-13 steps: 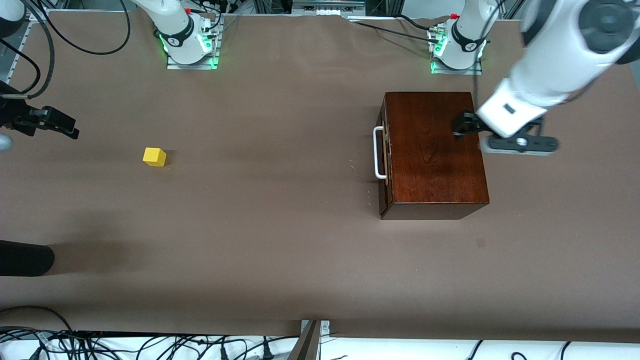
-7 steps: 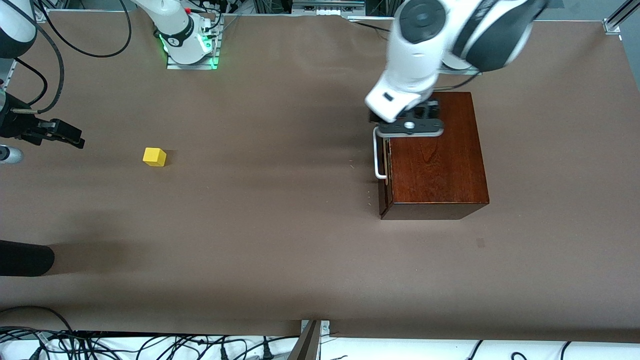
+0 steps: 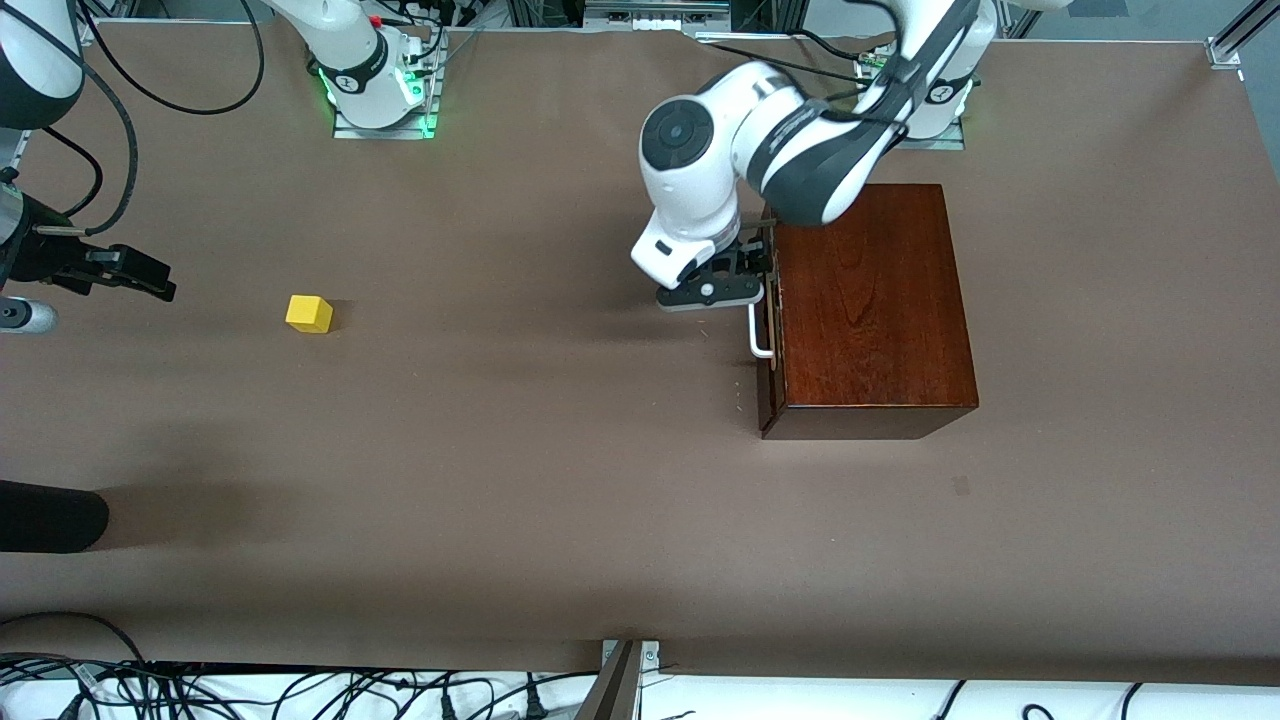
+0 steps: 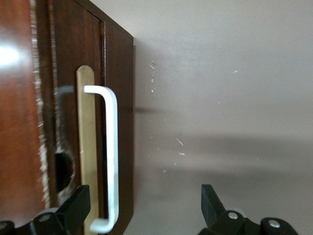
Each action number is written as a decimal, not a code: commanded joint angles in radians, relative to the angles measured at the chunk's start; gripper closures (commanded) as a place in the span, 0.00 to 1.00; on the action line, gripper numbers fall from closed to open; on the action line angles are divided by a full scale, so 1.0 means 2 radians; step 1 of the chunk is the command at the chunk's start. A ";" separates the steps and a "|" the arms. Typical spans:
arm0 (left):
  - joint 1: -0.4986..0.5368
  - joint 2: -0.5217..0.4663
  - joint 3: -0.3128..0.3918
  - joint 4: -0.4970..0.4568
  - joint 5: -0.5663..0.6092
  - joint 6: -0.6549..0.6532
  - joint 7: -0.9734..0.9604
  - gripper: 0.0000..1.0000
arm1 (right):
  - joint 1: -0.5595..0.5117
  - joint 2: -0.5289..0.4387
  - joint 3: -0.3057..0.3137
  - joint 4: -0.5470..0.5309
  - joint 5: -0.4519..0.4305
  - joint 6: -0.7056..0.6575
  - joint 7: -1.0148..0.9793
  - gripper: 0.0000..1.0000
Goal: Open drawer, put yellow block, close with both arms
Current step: 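Reach the left gripper to the drawer handle while the right gripper approaches the cube, then pull the drawer open with the left gripper while the right gripper grasps the cube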
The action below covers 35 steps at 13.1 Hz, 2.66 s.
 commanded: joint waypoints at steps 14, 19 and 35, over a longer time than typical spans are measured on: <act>-0.003 0.071 0.010 0.014 0.095 0.031 -0.027 0.00 | -0.004 -0.016 0.002 -0.059 0.000 0.049 -0.003 0.00; -0.005 0.078 0.010 0.020 0.086 0.044 -0.038 0.00 | -0.004 -0.038 0.002 -0.167 0.006 0.150 -0.003 0.00; -0.076 0.134 0.004 0.116 0.049 0.051 -0.161 0.00 | -0.004 0.023 0.004 -0.340 0.012 0.407 -0.017 0.00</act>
